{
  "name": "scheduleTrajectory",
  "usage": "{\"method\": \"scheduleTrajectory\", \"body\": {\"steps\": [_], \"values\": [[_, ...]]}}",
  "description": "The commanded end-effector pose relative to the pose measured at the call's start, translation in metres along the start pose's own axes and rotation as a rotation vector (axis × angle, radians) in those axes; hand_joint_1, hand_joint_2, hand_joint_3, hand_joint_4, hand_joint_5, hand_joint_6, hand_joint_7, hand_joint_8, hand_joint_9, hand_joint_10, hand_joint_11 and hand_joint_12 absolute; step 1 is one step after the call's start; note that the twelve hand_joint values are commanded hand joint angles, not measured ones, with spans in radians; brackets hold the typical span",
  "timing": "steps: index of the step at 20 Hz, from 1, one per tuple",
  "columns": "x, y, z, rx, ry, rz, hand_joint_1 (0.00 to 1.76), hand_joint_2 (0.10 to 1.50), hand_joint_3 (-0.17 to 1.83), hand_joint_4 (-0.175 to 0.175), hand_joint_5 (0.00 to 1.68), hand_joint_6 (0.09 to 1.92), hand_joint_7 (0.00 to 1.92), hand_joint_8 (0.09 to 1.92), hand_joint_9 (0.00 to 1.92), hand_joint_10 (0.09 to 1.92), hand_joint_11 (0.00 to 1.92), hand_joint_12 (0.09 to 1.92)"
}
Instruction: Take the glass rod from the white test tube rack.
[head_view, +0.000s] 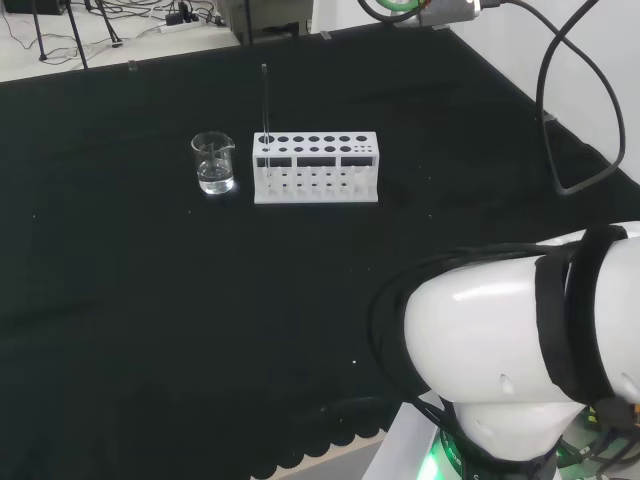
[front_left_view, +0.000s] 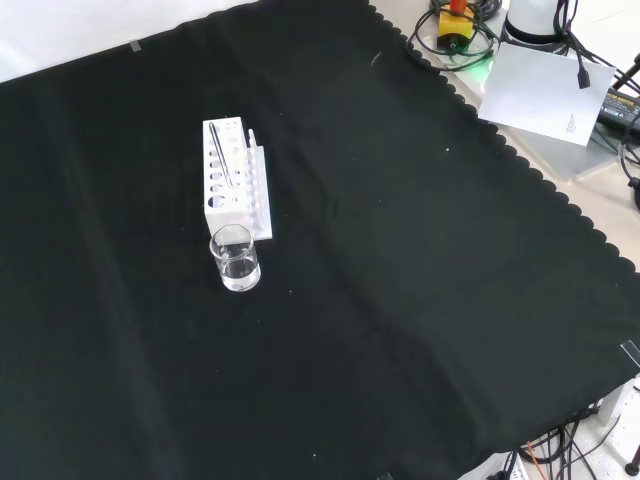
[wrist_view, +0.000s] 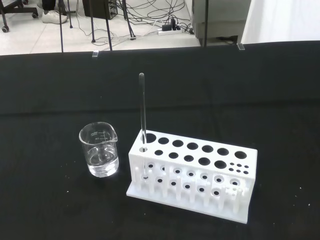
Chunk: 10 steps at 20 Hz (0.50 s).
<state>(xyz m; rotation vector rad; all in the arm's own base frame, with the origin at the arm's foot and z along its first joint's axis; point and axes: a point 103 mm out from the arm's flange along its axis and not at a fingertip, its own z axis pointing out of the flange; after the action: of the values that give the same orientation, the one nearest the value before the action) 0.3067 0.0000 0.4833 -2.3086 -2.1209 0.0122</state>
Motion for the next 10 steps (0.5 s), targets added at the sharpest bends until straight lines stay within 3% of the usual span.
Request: {"method": "scheduleTrajectory", "body": {"steps": [1, 10], "values": [[0.0001, 0.0000, -0.0017, -0.009, 0.004, 0.000, 0.81, 0.58, 0.74, -0.112, 0.00, 0.09, 0.00, 0.12, 0.00, 0.44, 0.00, 0.97], [0.0032, 0.0036, -0.0048, -0.001, 0.029, -0.010, 0.80, 0.62, 0.67, -0.110, 0.00, 0.09, 0.00, 0.12, 0.00, 0.48, 0.00, 1.01]]}}
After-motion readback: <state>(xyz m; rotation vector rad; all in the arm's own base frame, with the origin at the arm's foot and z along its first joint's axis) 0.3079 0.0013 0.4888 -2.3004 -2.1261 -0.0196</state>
